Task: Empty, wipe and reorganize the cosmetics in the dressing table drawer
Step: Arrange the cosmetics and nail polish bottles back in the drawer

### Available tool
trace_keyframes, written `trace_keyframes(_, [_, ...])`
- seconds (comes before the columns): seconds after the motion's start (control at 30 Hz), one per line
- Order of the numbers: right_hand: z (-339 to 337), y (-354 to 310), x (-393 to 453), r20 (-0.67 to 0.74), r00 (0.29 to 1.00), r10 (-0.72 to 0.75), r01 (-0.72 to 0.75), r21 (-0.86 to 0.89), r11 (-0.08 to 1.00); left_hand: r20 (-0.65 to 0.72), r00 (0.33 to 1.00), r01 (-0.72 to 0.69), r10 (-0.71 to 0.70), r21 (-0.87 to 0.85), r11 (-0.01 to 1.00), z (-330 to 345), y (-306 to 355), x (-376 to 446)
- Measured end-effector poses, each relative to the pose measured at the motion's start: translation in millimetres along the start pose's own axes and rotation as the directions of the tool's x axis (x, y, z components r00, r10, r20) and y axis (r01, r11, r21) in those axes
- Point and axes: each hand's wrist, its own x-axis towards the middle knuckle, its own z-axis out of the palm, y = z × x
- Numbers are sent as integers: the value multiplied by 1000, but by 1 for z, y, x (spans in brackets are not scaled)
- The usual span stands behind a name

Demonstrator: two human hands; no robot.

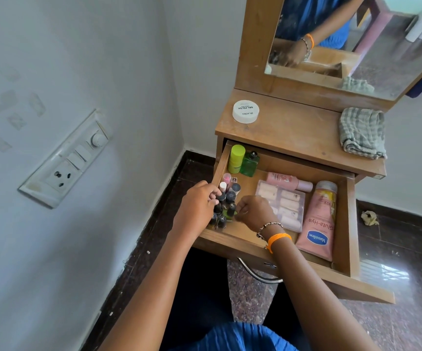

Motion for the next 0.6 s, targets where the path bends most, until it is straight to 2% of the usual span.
trace_keyframes(0.2, [1, -2, 3, 32, 999, 19, -18, -58, 998, -4, 1000, -8, 8, 8, 1000, -1, 1, 0])
trace_keyframes(0.47, [1, 0, 4, 67, 996, 53, -50, -45, 998, -2, 1000, 11, -11, 3, 1000, 0, 0, 0])
trace_keyframes(0.6, [-10, 5, 3, 25, 997, 69, -69, 7, 998, -9, 1000, 27, -28, -66, 997, -1, 1, 5])
